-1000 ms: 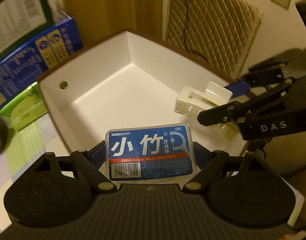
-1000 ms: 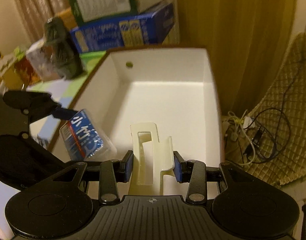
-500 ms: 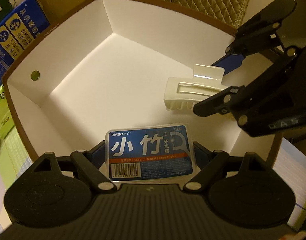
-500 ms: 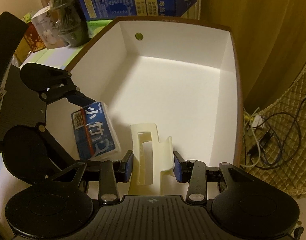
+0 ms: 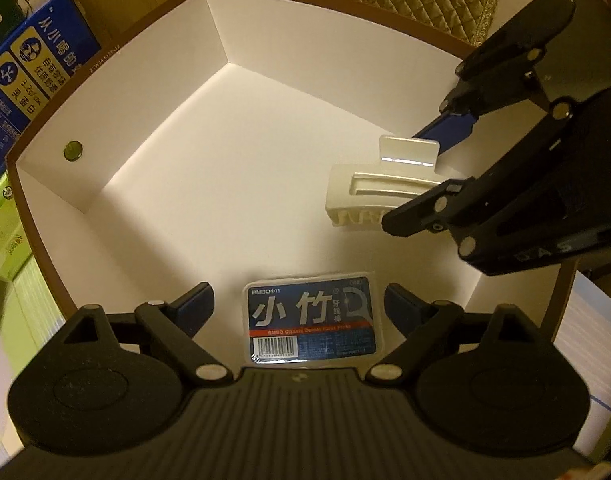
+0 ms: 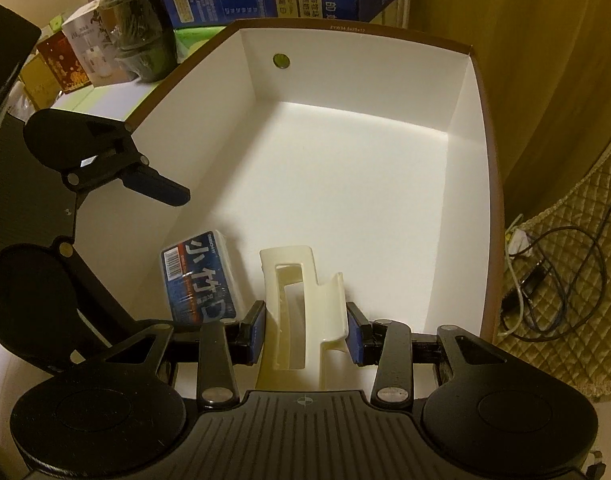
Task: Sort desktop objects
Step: 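Open both tools to drop the floss box and hair clip inside, then move both tools back to the table and grasp the brown scrunchie with the left tool, then grasp the green lip balm tube with the right tool while the left tool holds the scrunchie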
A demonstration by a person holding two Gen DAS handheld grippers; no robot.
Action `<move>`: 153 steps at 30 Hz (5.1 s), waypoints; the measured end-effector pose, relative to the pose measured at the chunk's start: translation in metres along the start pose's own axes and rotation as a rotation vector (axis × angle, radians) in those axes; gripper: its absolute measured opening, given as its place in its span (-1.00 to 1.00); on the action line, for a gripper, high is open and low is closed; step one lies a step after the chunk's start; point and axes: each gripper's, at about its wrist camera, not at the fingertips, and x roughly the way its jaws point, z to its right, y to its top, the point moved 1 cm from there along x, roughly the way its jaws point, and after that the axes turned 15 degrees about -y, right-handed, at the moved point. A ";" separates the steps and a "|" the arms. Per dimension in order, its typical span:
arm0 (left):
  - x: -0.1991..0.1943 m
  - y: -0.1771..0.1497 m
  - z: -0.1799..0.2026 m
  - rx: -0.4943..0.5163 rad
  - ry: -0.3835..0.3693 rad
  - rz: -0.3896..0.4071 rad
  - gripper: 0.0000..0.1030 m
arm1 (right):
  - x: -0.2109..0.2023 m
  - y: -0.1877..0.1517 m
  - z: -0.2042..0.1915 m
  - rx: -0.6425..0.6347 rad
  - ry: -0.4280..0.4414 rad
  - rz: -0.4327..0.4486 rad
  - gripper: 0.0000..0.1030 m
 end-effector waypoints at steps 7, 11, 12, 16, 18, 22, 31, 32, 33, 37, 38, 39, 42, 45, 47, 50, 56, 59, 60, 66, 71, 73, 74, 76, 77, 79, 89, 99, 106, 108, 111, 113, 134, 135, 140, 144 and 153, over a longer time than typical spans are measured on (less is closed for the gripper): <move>-0.003 -0.002 0.000 0.003 0.007 0.005 0.75 | 0.001 0.001 -0.001 -0.013 -0.009 0.026 -0.27; -0.005 0.000 0.000 0.005 0.012 0.013 0.76 | -0.004 -0.002 0.000 -0.021 0.020 0.060 0.06; -0.007 -0.001 0.000 0.002 0.013 0.016 0.77 | -0.006 -0.003 -0.001 -0.024 0.033 0.070 0.13; -0.011 0.005 0.000 -0.011 0.020 0.032 0.77 | -0.016 -0.005 -0.006 -0.039 0.040 0.101 0.38; -0.017 0.003 0.001 -0.018 0.026 0.042 0.77 | -0.022 -0.006 -0.006 -0.032 0.048 0.108 0.46; -0.032 0.000 0.002 -0.035 0.037 0.075 0.77 | -0.035 -0.010 -0.007 -0.028 0.035 0.138 0.71; -0.078 -0.015 0.012 -0.118 0.050 0.178 0.83 | -0.070 -0.017 0.002 0.036 0.039 0.200 0.95; -0.084 -0.017 0.013 -0.131 0.054 0.192 0.83 | -0.074 -0.017 0.003 0.043 0.038 0.205 0.96; -0.089 -0.019 0.015 -0.140 0.054 0.205 0.83 | -0.077 -0.017 0.003 0.049 0.038 0.210 0.96; -0.108 -0.029 0.018 -0.195 0.065 0.247 0.84 | -0.089 -0.020 0.000 0.065 0.036 0.226 0.96; -0.113 -0.032 0.019 -0.210 0.071 0.256 0.84 | -0.092 -0.020 -0.001 0.067 0.036 0.229 0.96; -0.117 -0.035 0.019 -0.223 0.076 0.263 0.84 | -0.094 -0.022 -0.003 0.069 0.034 0.231 0.96; -0.130 -0.045 0.022 -0.256 0.109 0.276 0.84 | -0.102 -0.026 -0.008 0.079 0.030 0.242 0.96; -0.143 -0.056 0.026 -0.270 0.133 0.293 0.84 | -0.112 -0.032 -0.012 0.098 0.024 0.255 0.96; -0.151 -0.064 0.029 -0.285 0.137 0.306 0.84 | -0.119 -0.036 -0.016 0.113 0.018 0.266 0.96; -0.163 -0.077 0.031 -0.306 0.150 0.325 0.84 | -0.130 -0.043 -0.023 0.135 0.007 0.277 0.96; -0.184 -0.102 0.037 -0.348 0.160 0.348 0.84 | -0.151 -0.057 -0.040 0.178 -0.017 0.293 0.96; -0.192 -0.116 0.041 -0.353 0.167 0.354 0.84 | -0.157 -0.064 -0.049 0.196 -0.023 0.289 0.96; -0.195 -0.120 0.042 -0.356 0.168 0.356 0.84 | -0.159 -0.066 -0.053 0.198 -0.029 0.289 0.96; -0.209 -0.153 0.046 -0.378 0.183 0.367 0.84 | -0.170 -0.078 -0.080 0.224 -0.026 0.288 0.96; -0.217 -0.185 0.043 -0.418 0.193 0.358 0.84 | -0.169 -0.085 -0.108 0.229 0.012 0.271 0.96; -0.220 -0.198 0.042 -0.428 0.202 0.354 0.84 | -0.167 -0.087 -0.119 0.227 0.024 0.262 0.96; -0.222 -0.203 0.042 -0.433 0.207 0.352 0.84 | -0.166 -0.088 -0.125 0.227 0.028 0.256 0.96; -0.224 -0.213 0.040 -0.444 0.213 0.346 0.84 | -0.164 -0.091 -0.133 0.232 0.041 0.246 0.96; -0.225 -0.218 0.040 -0.451 0.216 0.345 0.84 | -0.162 -0.092 -0.138 0.235 0.050 0.239 0.96; -0.226 -0.228 0.038 -0.466 0.219 0.340 0.84 | -0.157 -0.093 -0.147 0.238 0.062 0.226 0.96; -0.212 -0.263 0.024 -0.527 0.213 0.303 0.84 | -0.129 -0.096 -0.185 0.243 0.066 0.183 0.96; -0.180 -0.269 0.021 -0.485 0.164 0.304 0.76 | -0.102 -0.106 -0.199 0.253 -0.007 0.160 0.93; -0.150 -0.259 0.014 -0.461 0.129 0.286 0.56 | -0.086 -0.110 -0.192 0.282 -0.029 0.130 0.64; -0.142 -0.255 0.011 -0.458 0.122 0.282 0.56 | -0.082 -0.111 -0.190 0.286 -0.034 0.122 0.63; -0.131 -0.249 0.005 -0.446 0.119 0.277 0.53 | -0.078 -0.111 -0.185 0.302 -0.038 0.111 0.62; -0.125 -0.244 0.002 -0.440 0.121 0.270 0.47 | -0.076 -0.111 -0.182 0.312 -0.044 0.106 0.62; -0.093 -0.249 -0.011 -0.417 0.105 0.242 -0.74 | -0.069 -0.111 -0.184 0.335 -0.036 0.080 0.59; -0.098 -0.250 -0.010 -0.419 0.110 0.249 -0.74 | -0.068 -0.110 -0.186 0.332 -0.032 0.083 0.58; -0.134 -0.264 -0.017 -0.471 0.140 0.305 -0.74 | -0.067 -0.103 -0.199 0.314 -0.008 0.100 0.41; -0.167 -0.281 -0.032 -0.543 0.175 0.358 -0.74 | -0.064 -0.095 -0.210 0.302 0.004 0.109 0.33; -0.213 -0.325 -0.071 -0.673 0.293 0.410 -0.74 | -0.047 -0.070 -0.241 0.297 -0.053 0.155 -0.08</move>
